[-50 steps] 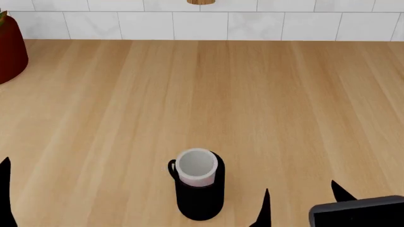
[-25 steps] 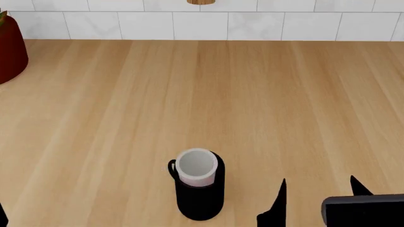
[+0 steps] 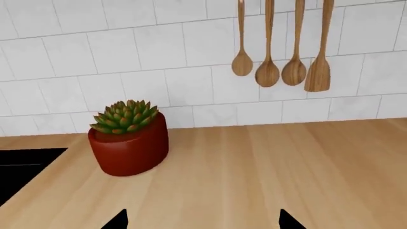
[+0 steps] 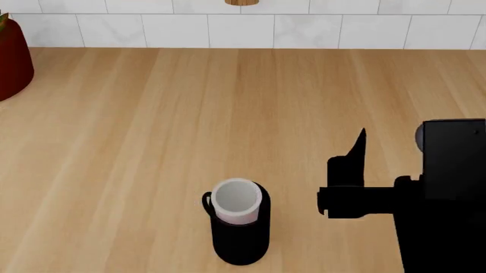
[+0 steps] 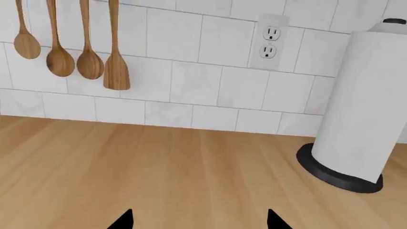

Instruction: Stack the cups from largest to smallest.

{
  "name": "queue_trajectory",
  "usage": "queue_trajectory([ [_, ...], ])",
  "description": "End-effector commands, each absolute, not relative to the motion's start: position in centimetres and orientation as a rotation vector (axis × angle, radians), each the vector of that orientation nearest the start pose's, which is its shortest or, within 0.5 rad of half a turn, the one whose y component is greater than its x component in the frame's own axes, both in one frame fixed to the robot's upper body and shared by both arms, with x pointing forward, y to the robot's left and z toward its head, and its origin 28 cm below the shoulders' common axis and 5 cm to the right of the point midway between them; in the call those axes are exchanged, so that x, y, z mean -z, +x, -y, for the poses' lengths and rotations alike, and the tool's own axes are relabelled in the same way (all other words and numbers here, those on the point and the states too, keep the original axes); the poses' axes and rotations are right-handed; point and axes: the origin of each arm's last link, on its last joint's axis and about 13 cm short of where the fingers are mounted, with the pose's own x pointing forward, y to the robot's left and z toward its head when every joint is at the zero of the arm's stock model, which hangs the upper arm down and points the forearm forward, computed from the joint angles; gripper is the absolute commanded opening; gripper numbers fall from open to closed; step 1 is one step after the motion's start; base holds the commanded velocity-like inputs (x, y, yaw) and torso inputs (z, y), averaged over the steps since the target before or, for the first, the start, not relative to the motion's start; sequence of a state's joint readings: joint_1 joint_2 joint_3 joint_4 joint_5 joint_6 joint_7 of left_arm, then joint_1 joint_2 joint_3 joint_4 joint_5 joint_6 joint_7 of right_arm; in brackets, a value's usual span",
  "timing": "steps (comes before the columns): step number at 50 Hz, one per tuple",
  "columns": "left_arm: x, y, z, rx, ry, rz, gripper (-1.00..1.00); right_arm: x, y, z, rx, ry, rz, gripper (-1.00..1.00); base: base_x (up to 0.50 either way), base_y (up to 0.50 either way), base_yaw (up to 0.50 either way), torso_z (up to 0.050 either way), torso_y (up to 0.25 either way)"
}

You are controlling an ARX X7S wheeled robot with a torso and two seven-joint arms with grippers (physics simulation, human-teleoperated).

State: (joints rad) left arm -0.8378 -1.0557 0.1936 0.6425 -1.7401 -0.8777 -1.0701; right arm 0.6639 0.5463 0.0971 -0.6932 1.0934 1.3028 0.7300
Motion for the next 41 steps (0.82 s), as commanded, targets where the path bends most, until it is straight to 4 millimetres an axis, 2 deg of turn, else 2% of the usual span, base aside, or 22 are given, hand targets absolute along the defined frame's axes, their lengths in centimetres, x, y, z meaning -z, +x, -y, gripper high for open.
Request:
queue_trajectory([
  [1, -31.7, 19.3, -27.8, -0.02, 0.154, -0.036, 1.0, -27.0, 23.2, 14.7, 0.076, -0.212, 0.035, 1.0, 0.0, 0.0, 0.0, 0.0, 0.0],
  [7, -33.4, 19.9, -27.9, -0.012, 0.153, -0.028, 1.0, -29.2, 23.9, 15.1, 0.086, -0.213, 0.064, 1.0, 0.0, 0.0, 0.0, 0.0, 0.0],
  [14, -36.8, 20.2, -27.7, -0.013, 0.155, 0.037, 1.0, -32.1, 23.9, 15.2, 0.09, -0.206, 0.122, 1.0, 0.0, 0.0, 0.0, 0.0, 0.0],
  [31, -39.5, 20.7, -27.6, -0.018, 0.206, 0.063, 1.0, -35.8, 24.8, 15.3, 0.076, -0.214, 0.174, 1.0, 0.0, 0.0, 0.0, 0.0, 0.0],
  [35, -39.7, 20.8, -27.6, -0.014, 0.204, 0.068, 1.0, -37.2, 24.8, 15.2, 0.077, -0.211, 0.198, 1.0, 0.0, 0.0, 0.0, 0.0, 0.0],
  [41, -39.7, 20.5, -27.6, -0.01, 0.204, 0.069, 1.0, -38.1, 25.1, 15.3, 0.073, -0.205, 0.208, 1.0, 0.0, 0.0, 0.0, 0.0, 0.0],
])
